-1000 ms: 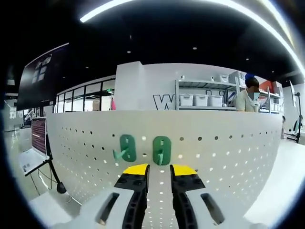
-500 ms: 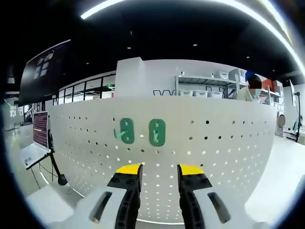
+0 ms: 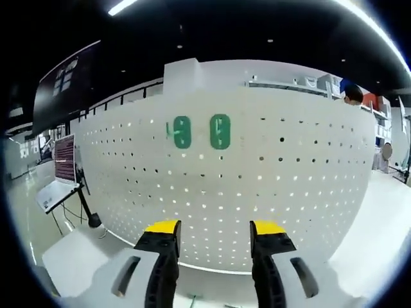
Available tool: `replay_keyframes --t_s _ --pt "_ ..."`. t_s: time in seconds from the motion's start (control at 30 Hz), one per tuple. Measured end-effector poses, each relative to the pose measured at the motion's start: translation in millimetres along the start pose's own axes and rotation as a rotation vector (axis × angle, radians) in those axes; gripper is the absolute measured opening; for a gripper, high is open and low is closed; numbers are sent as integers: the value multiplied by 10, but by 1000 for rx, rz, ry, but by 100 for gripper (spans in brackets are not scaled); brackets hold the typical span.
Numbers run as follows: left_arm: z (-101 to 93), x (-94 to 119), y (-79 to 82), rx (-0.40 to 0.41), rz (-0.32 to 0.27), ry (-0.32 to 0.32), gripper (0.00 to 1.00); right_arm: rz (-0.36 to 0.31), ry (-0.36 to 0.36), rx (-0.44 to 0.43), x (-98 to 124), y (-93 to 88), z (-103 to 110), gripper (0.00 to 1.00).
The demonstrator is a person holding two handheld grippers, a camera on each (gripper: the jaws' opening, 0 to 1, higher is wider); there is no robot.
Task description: Insert the hook assembly into the mounting plate slot until the hook locks in place.
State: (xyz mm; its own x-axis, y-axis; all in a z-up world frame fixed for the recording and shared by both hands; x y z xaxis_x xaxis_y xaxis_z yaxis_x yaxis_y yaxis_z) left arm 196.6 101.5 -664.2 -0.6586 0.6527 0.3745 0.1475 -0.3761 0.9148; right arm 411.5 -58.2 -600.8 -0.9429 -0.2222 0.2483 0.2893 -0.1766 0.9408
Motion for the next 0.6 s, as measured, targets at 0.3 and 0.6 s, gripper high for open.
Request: replay_keyframes --t_s 0.3,0.6 --pt "0 17 -13 -4 8 12 37 93 19 24 165 -394 -55 46" --pt "10 11 -18 -15 17 18 37 165 41 47 340 -677 -89 46"
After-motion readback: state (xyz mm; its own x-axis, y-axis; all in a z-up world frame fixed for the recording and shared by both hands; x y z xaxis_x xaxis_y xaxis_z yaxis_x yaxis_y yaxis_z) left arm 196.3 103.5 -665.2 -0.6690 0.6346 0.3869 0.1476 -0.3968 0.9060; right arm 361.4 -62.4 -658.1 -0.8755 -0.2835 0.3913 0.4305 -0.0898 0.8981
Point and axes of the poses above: the point that each gripper's makers call its tool centre point, and the gripper's own axes: x roughly backward along the fingers, z roughly to its left, y roughly out of its top, the point moved 2 cm from there along x, roughly backward along the fingers, and after that the axes turned 13 degrees about -x, right-handed, at the moved point
